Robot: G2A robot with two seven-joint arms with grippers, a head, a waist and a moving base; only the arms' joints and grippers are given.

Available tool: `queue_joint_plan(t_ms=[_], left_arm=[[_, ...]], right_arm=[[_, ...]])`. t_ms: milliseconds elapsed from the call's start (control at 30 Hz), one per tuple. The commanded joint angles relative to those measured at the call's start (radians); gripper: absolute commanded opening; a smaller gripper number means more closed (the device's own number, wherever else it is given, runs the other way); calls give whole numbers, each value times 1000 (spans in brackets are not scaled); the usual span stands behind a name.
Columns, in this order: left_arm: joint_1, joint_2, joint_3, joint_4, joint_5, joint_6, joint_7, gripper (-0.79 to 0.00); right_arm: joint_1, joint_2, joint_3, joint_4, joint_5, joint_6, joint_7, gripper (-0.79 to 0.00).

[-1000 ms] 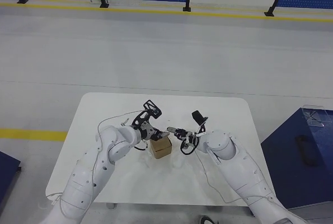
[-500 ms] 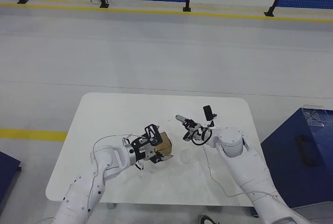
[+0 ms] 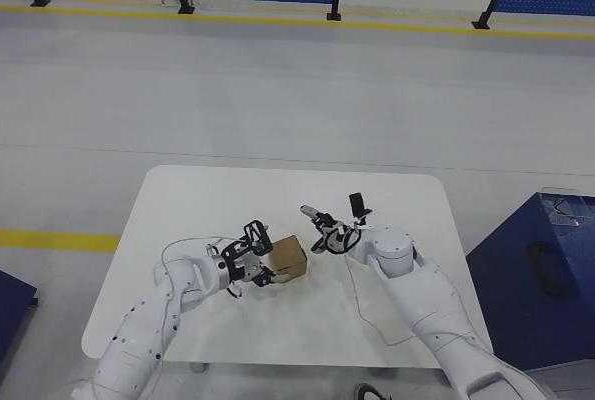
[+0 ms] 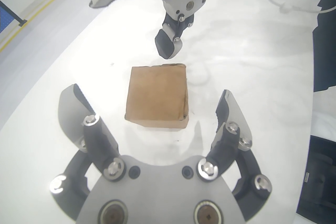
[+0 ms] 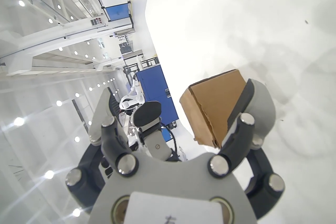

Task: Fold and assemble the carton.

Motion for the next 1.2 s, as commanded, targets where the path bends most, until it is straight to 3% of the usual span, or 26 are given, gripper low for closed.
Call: queue_joint_plan(t_ms=[0, 467, 1167], left_arm=[[-23, -5, 18, 46, -4, -12, 4, 0], [-131, -41, 110, 233, -14, 26, 79, 0], [-129, -52, 134, 263, -46, 59, 99, 0]], right_arm=[[17, -13, -23, 38, 7, -17, -17, 0], [96, -78, -104, 186, 53, -97, 8, 0], [130, -99, -92, 270, 39, -124, 49, 0]])
